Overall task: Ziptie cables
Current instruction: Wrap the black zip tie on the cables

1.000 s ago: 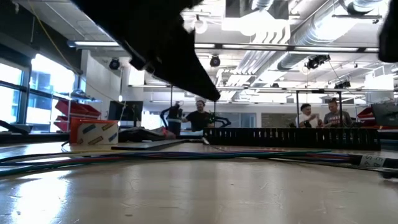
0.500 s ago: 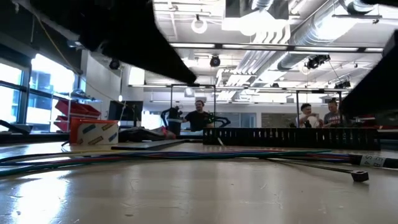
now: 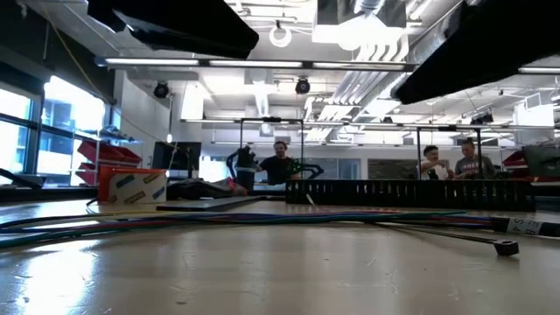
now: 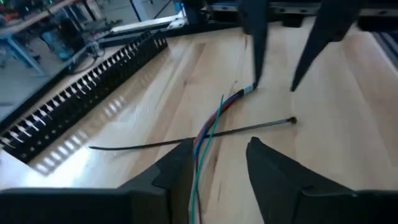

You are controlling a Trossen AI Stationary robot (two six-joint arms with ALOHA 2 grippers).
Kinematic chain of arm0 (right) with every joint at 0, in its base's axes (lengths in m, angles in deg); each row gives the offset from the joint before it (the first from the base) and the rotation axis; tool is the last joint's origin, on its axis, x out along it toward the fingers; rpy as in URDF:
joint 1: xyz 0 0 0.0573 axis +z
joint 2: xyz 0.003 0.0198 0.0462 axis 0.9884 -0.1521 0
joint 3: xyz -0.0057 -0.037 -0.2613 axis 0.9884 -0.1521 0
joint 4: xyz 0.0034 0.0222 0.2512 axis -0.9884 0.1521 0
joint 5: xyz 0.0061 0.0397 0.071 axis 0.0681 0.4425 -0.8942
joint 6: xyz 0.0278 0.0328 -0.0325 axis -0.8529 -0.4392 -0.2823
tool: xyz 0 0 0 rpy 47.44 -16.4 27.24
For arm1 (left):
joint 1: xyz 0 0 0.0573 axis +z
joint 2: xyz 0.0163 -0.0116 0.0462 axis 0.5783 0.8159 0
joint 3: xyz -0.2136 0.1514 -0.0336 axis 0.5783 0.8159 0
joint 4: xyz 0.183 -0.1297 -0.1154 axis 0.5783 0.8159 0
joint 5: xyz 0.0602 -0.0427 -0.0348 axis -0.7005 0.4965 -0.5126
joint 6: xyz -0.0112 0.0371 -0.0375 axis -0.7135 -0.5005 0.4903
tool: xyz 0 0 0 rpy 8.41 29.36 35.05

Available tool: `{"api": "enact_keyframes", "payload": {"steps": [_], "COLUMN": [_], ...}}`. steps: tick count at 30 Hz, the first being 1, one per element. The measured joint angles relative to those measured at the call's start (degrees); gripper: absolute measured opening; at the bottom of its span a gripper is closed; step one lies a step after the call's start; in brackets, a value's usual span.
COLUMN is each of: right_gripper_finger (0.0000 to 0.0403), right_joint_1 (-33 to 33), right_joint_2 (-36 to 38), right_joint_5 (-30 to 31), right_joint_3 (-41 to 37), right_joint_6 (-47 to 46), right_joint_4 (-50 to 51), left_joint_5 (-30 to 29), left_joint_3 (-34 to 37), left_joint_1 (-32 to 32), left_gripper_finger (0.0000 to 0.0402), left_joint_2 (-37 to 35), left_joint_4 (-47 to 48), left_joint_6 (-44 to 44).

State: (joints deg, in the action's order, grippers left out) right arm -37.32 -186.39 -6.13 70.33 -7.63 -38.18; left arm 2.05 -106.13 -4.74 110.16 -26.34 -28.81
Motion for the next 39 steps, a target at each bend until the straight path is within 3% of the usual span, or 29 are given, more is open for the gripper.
{"api": "enact_keyframes", "payload": {"steps": [3,15,27,33,39], "right_gripper_finger": [0.015,0.0151,0.0151,0.0151,0.0151], "right_joint_1": [-1.4,-2.4,-2.4,-2.4,-2.4], "right_joint_2": [0.0,0.0,0.0,0.0,0.0], "right_joint_5": [-1.3,-7.7,-8.4,-8.5,-8.6], "right_joint_3": [0.0,0.0,0.0,0.0,0.0], "right_joint_6": [5.6,7.0,5.5,2.4,7.4], "right_joint_4": [-0.1,0.7,-0.4,-0.7,-0.7], "left_joint_5": [0.0,5.9,13.6,13.9,13.9], "left_joint_3": [0.1,0.0,0.0,0.0,0.0], "left_joint_1": [0.0,0.1,0.1,0.1,0.1], "left_gripper_finger": [0.0139,0.0139,0.0139,0.0139,0.0139], "left_joint_2": [0.0,0.0,0.1,0.1,0.1], "left_joint_4": [-0.3,-0.8,-0.7,-0.7,-0.7], "left_joint_6": [-0.8,-0.4,-0.4,-0.4,-0.4]}}
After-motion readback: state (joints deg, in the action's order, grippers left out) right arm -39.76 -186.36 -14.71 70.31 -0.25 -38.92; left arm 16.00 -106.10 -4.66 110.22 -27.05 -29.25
